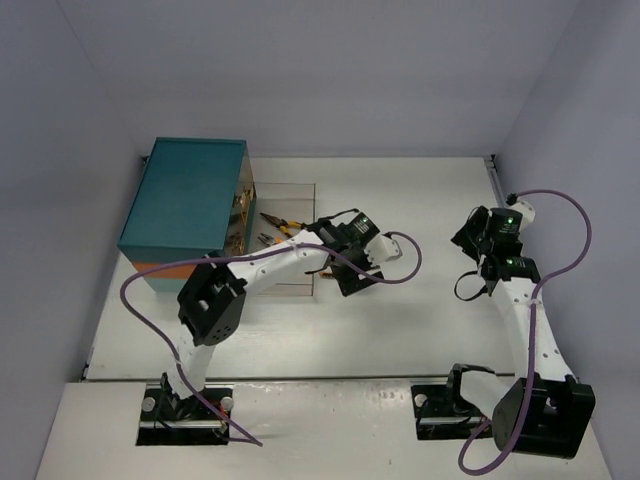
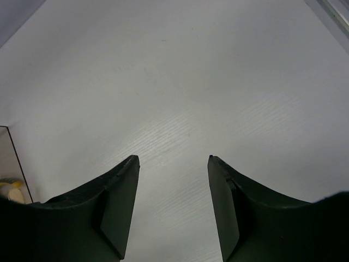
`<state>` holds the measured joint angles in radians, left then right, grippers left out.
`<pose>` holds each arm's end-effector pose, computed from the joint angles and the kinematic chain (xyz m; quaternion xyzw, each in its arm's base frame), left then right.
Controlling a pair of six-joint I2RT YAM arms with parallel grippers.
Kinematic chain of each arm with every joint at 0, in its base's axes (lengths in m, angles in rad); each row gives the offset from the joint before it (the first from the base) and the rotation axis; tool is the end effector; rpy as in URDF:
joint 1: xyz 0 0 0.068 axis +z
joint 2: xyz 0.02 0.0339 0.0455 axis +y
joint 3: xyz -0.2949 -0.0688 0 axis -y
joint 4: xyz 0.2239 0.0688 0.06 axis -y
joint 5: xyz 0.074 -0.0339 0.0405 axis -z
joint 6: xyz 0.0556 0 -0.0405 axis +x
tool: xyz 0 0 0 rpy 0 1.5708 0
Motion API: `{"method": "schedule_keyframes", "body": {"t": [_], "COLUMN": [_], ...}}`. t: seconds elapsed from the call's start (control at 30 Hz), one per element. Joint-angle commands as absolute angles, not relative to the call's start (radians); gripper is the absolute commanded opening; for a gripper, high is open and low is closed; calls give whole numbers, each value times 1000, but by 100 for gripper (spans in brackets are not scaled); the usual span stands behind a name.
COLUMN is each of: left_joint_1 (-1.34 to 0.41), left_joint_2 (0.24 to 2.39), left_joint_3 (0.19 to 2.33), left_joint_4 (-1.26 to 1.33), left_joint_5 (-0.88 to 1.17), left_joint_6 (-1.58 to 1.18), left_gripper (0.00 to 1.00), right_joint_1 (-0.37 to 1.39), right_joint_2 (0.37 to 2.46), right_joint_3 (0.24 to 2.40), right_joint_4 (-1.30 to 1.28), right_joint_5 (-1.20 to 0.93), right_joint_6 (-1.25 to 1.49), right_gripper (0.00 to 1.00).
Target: Sort the tools into containers
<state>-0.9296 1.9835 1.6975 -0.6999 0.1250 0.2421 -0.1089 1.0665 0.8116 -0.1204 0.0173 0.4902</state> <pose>0.2584 -0.3578 0.2703 0.5434 0.7864 -0.1533 0.2507 0.2284 -0.0259 0.3258 0.2486 0.7883 0.0996 0.5539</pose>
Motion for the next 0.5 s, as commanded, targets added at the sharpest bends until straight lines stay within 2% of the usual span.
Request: {"method": "schedule_keyframes", "body": {"t": [0.0,0.2,0.47], "left_joint_1": [-940,-938,-907], "left_joint_2": [2027,2131,2151], "left_joint_3": [1782,1828,1822], "left_joint_4": [-698,-696,-696], "left_joint_5": [150,92,41], "left_joint_6": [274,270,278], "left_gripper": [77,71,67], "right_joint_1": [-118,-117,-120], "right_joint_2": [1038,1042,1042], "right_joint_3": [791,775,762], "right_joint_4": [-101,-103,-107], "right_joint_5": [-51,-88,-117], "right_joint_6": [478,458,443], "right_gripper": [50,50,50]}}
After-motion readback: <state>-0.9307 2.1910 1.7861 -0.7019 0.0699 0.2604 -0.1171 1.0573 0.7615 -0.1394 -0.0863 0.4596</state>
